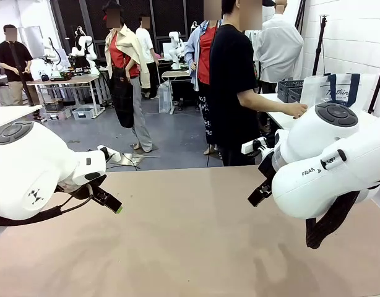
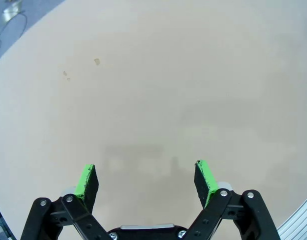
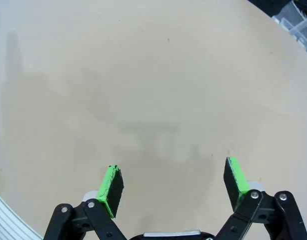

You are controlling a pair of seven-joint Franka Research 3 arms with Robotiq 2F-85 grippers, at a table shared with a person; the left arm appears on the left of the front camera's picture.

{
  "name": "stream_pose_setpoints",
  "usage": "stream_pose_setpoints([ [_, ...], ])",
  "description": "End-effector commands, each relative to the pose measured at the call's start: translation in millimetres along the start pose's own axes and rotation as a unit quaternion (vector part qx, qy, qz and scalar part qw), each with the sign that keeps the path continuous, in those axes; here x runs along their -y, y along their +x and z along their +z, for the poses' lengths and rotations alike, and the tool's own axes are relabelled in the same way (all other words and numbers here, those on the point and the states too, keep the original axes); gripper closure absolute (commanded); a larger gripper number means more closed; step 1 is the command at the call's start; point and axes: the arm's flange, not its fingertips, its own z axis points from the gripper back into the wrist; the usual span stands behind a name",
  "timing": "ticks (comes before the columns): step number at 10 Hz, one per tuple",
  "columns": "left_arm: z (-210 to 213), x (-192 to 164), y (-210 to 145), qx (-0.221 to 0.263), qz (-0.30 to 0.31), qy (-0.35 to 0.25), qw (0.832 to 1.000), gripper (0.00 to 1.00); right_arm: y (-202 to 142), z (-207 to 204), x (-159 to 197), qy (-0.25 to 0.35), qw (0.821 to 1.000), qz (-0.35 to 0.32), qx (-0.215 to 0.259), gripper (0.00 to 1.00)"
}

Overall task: Transfer purchased items from the store into the shopping bag.
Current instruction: Open the Reusable shopping bag in the center of the table.

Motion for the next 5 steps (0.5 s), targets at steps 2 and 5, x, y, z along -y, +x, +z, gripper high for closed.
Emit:
stream_pose_setpoints([
  [2,0.1,-0.6,-0.2,0.0,0.001,0.0,1.0,0.0,0.0,0.0,0.1,0.0,1.0,0.0,0.0,0.0],
  [5,0.1,-0.6,-0.2,0.0,0.001,0.0,1.0,0.0,0.0,0.0,0.1,0.0,1.0,0.0,0.0,0.0],
])
